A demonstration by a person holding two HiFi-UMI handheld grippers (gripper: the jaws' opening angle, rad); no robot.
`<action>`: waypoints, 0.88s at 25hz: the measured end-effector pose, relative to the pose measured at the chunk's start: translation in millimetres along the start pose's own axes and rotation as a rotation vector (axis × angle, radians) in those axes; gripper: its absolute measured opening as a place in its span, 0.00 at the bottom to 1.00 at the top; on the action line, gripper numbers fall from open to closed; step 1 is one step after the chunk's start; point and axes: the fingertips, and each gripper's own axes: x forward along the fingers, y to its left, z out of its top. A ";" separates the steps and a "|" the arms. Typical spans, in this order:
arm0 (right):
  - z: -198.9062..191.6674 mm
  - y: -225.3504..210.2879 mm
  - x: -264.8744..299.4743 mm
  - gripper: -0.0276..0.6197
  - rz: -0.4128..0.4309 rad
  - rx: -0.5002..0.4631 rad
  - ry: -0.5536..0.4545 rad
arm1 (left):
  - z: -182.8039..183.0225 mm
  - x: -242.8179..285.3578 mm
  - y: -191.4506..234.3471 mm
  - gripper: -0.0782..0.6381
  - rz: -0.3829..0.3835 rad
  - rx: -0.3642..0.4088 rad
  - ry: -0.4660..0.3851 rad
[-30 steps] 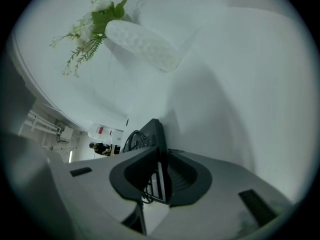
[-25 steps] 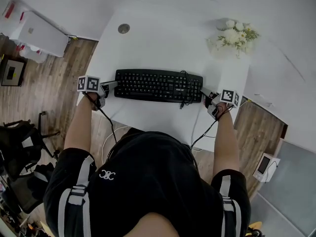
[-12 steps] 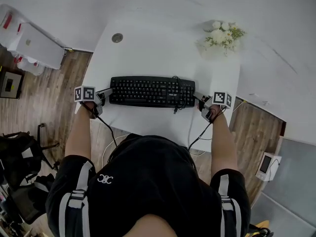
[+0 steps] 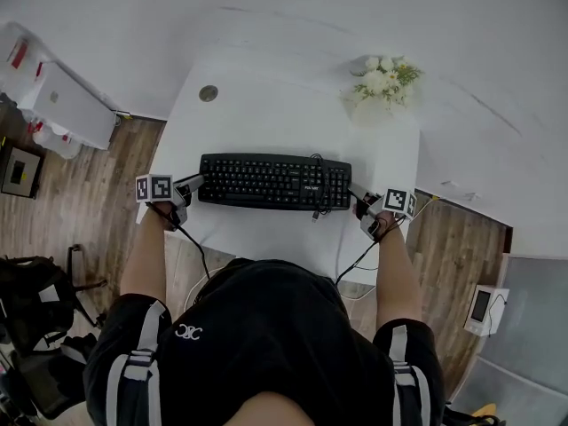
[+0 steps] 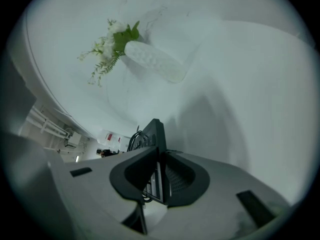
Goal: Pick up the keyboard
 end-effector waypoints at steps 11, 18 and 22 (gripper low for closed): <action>49.3 78.4 -75.2 0.14 0.145 -0.114 -0.268 | 91.9 -20.9 -113.5 0.22 -0.163 0.207 -0.241; 81.9 144.7 -144.5 0.14 0.281 -0.165 -0.476 | 131.5 -38.3 -194.6 0.22 -0.275 0.342 -0.351; 113.5 187.4 -176.4 0.14 0.378 -0.228 -0.580 | 167.3 -46.2 -235.3 0.22 -0.327 0.408 -0.444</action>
